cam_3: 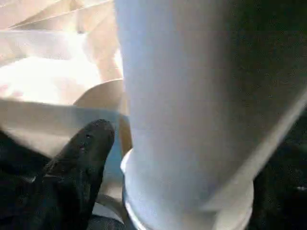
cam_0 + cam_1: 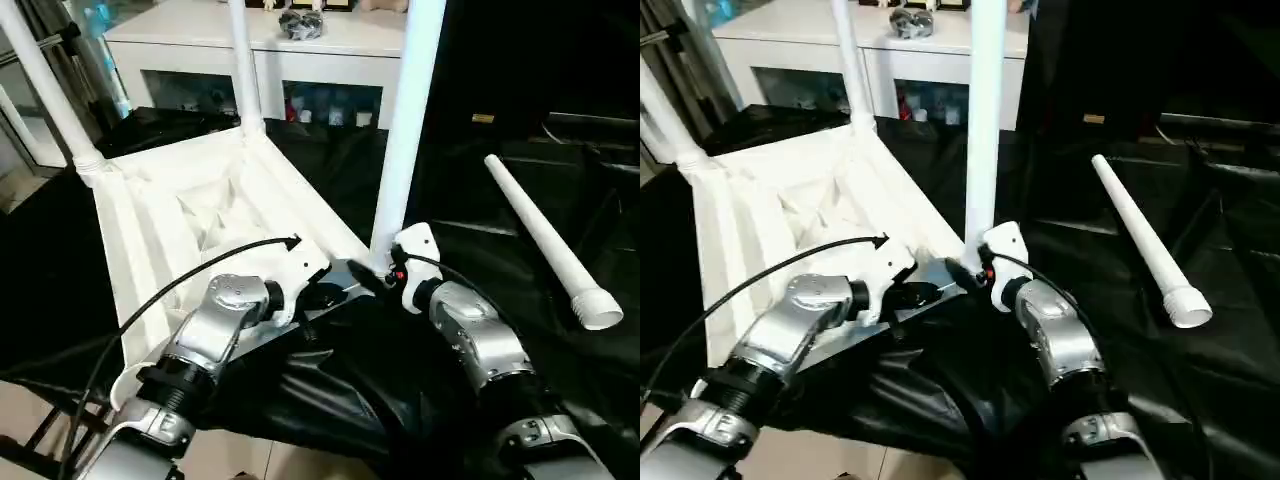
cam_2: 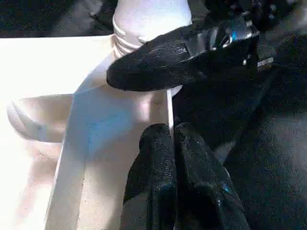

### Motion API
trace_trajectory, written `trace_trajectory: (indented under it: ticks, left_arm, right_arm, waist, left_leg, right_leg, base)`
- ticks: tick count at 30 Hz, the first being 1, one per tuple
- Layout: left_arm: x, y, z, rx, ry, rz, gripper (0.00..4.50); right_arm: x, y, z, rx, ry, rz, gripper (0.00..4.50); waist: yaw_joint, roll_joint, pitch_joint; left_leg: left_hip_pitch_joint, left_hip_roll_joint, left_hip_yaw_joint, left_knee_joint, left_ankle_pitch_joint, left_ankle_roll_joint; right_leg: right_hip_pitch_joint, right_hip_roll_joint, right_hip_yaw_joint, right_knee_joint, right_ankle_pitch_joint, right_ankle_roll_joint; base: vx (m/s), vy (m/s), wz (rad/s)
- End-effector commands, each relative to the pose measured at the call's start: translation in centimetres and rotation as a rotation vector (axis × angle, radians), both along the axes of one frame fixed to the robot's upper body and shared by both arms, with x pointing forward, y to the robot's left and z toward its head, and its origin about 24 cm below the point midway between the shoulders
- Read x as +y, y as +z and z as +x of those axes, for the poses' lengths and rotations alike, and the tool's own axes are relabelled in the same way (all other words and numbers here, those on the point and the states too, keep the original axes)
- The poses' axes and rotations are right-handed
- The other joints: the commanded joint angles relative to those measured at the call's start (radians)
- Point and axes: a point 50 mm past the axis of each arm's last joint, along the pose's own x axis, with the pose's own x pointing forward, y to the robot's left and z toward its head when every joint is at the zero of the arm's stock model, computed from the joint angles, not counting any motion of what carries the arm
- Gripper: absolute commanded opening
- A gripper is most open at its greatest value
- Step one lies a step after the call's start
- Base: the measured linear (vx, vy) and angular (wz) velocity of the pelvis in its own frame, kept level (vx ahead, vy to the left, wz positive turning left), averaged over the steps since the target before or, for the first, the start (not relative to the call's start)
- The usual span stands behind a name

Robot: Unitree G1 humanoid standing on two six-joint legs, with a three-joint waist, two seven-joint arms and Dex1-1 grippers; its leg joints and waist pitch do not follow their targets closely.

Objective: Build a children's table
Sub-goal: Rotate leg to tighten

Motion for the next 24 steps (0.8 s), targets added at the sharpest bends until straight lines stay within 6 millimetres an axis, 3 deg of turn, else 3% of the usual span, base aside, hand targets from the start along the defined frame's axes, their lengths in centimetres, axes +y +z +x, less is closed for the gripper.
trace_trajectory:
  ticks: [1, 5, 9, 12, 16, 24]
  left_arm:
    - [-1.8, 1.3, -1.2, -0.034, -0.199, -0.062, 0.0]
    - [-0.8, 1.2, -2.1, -0.007, -0.281, -0.059, 0.0]
    - [0.1, 1.2, -2.5, 0.016, -0.333, -0.053, 0.0]
    - [1.1, 1.4, -2.8, 0.046, -0.379, -0.041, 0.0]
    - [2.0, 1.5, -3.1, 0.072, -0.418, -0.024, 0.0]
    - [2.0, 1.4, -3.0, 0.076, -0.41, -0.023, 0.0]
  right_arm:
    - [1.2, -0.1, -1.0, 0.034, 0.198, -0.001, 3.87]
    - [-0.2, 0.9, -1.8, 0.031, 0.35, -0.005, 3.87]
    - [-1.1, 1.3, -2.6, 0.054, 0.458, -0.015, 3.87]
    - [-1.7, 1.7, -3.3, 0.085, 0.552, -0.014, 3.87]
    - [-1.6, 1.8, -3.6, 0.105, 0.606, -0.008, 3.53]
    - [-0.9, 1.5, -4.2, 0.12, 0.624, 0.01, 2.9]
  waist:
    - [0.003, 0.0, -0.057]
    - [0.008, 0.004, -0.067]
    - [0.02, 0.005, -0.068]
    - [0.032, 0.001, -0.064]
    - [0.035, 0.003, -0.058]
    - [0.033, 0.004, -0.061]
  left_leg:
    - [0.004, 0.014, 0.001, -0.071, -0.274, 0.019]
    - [0.002, 0.014, 0.003, -0.057, -0.153, 0.063]
    - [0.004, 0.017, 0.005, -0.051, -0.133, 0.091]
    - [0.005, 0.02, 0.009, -0.052, -0.16, 0.095]
    - [0.009, 0.022, 0.008, -0.061, -0.227, 0.054]
    - [0.005, 0.019, 0.005, -0.06, -0.21, 0.036]
  right_leg:
    - [0.042, -0.038, 0.034, -0.082, -0.207, -0.195]
    - [0.05, -0.032, 0.031, -0.057, 0.015, -0.258]
    - [0.05, -0.031, 0.029, -0.049, 0.065, -0.281]
    - [0.046, -0.034, 0.03, -0.052, 0.018, -0.285]
    - [0.042, -0.038, 0.032, -0.063, -0.11, -0.261]
    - [0.045, -0.037, 0.033, -0.061, -0.107, -0.243]
  base:
    - [0.0, 0.0, 0.0]
    - [0.0, 0.0, 0.0]
    - [0.0, 0.0, 0.0]
    - [0.0, 0.0, 0.0]
    - [0.0, 0.0, 0.0]
    - [0.0, 0.0, 0.0]
